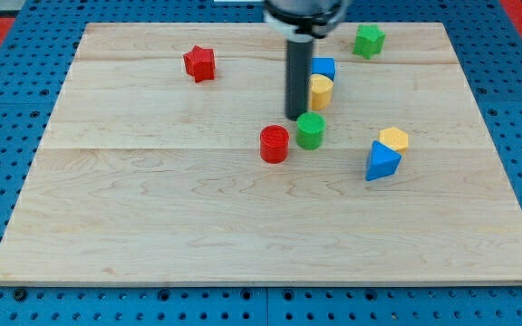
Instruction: Push the yellow heart towards left
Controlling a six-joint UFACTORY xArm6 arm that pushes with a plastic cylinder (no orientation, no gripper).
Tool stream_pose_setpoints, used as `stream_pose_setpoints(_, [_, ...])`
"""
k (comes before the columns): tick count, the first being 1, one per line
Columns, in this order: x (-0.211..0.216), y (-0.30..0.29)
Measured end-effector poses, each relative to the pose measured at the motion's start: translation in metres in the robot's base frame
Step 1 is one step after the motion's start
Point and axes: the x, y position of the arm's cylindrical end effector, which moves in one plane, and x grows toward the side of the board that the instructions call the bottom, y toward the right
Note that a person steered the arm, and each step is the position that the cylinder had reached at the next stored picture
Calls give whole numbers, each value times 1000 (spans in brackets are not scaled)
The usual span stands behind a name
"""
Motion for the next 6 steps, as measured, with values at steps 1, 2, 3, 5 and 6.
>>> stream_pose_setpoints(1, [-2, 44])
stream_pose_setpoints(2, [-2, 66])
stream_pose_setpoints(3, [-6, 92])
stream_pose_setpoints(5, [-38, 25])
stream_pose_setpoints(6, [-38, -38])
